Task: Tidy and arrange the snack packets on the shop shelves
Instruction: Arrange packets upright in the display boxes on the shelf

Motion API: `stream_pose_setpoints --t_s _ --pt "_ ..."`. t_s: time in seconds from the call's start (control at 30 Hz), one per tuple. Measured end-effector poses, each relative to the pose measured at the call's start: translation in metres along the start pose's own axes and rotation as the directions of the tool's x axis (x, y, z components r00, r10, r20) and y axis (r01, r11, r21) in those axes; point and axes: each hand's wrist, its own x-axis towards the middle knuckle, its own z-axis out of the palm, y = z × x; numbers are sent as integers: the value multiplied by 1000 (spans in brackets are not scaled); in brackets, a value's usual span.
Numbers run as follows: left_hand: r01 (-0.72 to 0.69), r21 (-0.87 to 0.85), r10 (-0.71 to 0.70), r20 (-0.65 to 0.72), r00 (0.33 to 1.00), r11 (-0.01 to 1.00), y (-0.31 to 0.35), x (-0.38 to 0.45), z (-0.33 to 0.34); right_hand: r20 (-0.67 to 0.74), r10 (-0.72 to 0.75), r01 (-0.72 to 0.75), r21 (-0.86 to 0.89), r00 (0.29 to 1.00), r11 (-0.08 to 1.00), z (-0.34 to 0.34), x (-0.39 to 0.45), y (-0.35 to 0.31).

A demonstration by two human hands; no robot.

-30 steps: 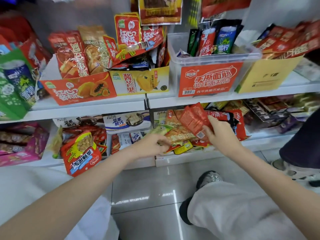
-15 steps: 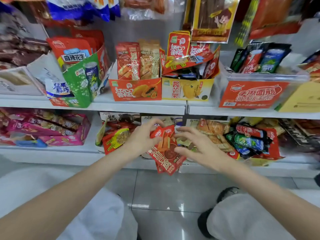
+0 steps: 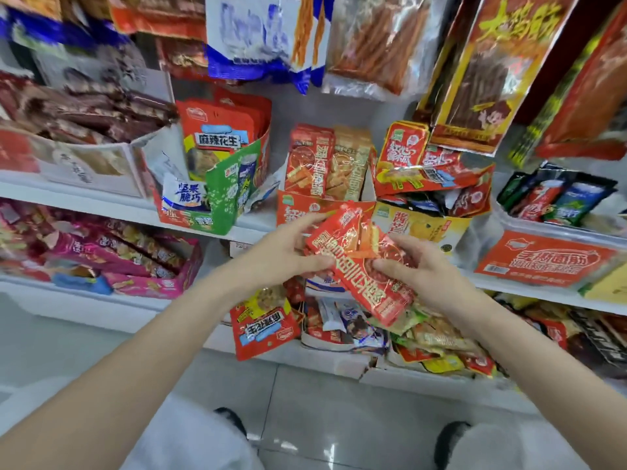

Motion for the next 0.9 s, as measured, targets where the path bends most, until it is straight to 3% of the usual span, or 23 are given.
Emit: stream_pose_setpoints --t_s 0.1,0.2,0.27,0.3,0.37,0.43,0.5,0.57,0.63,0.67,0.7,0.73,0.77,0.83,0.9 --pt "-16 -44 13 -58 998 999 6 -5 -10 41 -82 84 -49 996 995 6 8 -17" --pt "-8 -71 2 -89 996 997 14 -13 -19 106 -119 139 -217 987 966 11 15 -33" --pt "-8 -79 -4 -150 989 997 12 -13 -20 79 -140 157 -281 987 947 11 17 -42" --pt "-21 -109 1 -181 983 994 12 -14 -18 16 -146 146 -231 989 962 10 16 -45" --pt "-64 -243 -7 -278 961 968 13 -12 -15 -103 -57 68 114 993 991 8 13 -48" --pt "-130 -337 -6 -373 928 932 15 -11 -12 -94 26 10 364 995 931 10 10 -53" --pt "-165 -245 43 -437 898 955 17 -7 -8 -94 30 2 319 995 948 18 10 -57" --pt "-179 -46 139 -449 882 983 19 -3 -4 -179 41 15 302 983 953 24 17 -66" --pt "-149 338 292 -425 857 929 20 -1 -7 -314 3 95 295 950 951 20 33 -82" --pt "-105 534 360 -399 844 839 19 1 -12 -416 -83 174 187 905 967 15 43 -90" --pt "-75 659 416 -378 827 748 17 3 -19 -503 -219 232 -38 836 972 8 56 -98" --pt "-53 722 441 -361 822 690 14 5 -27 -523 -383 242 -319 761 916 3 69 -103" --pt "-42 752 450 -348 822 658 10 7 -33 -465 -517 202 -572 718 795 1 81 -107" --pt "-6 785 411 -318 854 619 1 11 -41 -254 -608 179 -809 752 559 5 109 -104" --pt "44 808 335 -293 895 588 -5 14 -43 -71 -531 209 -869 845 449 16 137 -94"
